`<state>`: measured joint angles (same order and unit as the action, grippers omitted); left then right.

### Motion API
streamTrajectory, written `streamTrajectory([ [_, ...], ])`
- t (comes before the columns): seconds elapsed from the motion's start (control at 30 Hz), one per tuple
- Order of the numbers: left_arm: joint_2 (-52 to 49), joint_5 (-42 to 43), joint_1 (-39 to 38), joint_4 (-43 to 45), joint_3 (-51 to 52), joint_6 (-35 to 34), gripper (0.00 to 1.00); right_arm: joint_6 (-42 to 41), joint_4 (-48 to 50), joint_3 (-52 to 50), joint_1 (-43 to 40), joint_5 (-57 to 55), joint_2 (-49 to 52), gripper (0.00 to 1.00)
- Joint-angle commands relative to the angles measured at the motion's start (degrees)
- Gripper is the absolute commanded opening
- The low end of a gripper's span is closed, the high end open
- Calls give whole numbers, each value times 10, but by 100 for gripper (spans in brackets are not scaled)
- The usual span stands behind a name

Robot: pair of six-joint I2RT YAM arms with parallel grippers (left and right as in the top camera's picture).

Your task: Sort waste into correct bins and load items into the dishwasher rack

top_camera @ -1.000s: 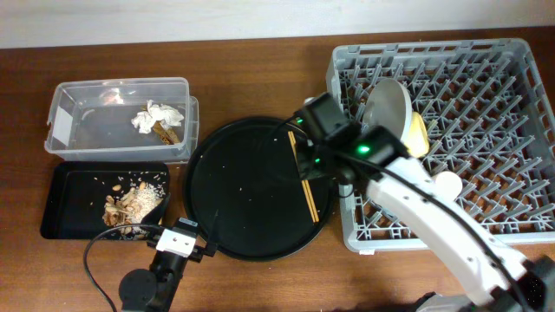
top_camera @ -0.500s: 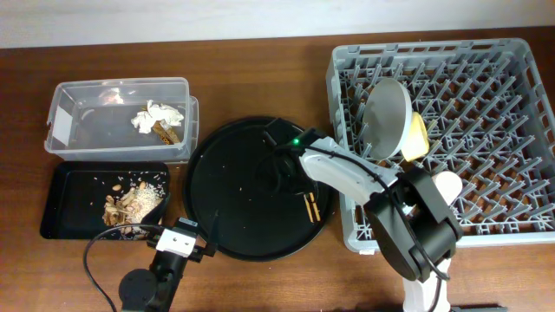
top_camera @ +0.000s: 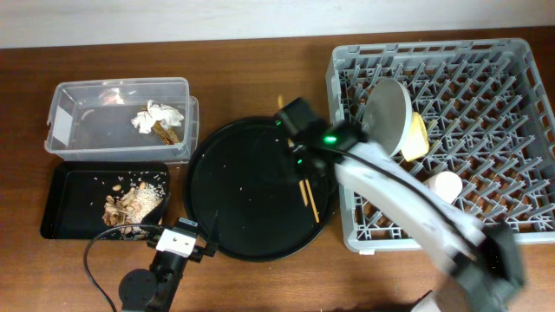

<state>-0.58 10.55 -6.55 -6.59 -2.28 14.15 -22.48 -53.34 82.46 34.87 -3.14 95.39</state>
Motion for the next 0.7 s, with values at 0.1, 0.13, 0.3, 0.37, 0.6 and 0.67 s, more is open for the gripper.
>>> streamTrajectory([
  [0.1, 3, 4, 4, 2, 5, 5, 99, 3, -30, 2, -110, -175, -52, 4],
  [0.13, 3, 4, 4, 2, 5, 5, 99, 37, -30, -1, -134, -142, -30, 4],
  [0.3, 3, 4, 4, 2, 5, 5, 99, 71, -50, -1, -146, -108, 54, 8],
  [0.37, 3, 4, 4, 2, 5, 5, 99, 70, -56, 1, -137, -76, 49, 26],
  [0.6, 3, 4, 4, 2, 5, 5, 99, 14, -3, -3, -8, -5, 14, 54],
  [0.67, 3, 4, 4, 2, 5, 5, 99, -8, 23, -15, 14, -5, 36, 54],
])
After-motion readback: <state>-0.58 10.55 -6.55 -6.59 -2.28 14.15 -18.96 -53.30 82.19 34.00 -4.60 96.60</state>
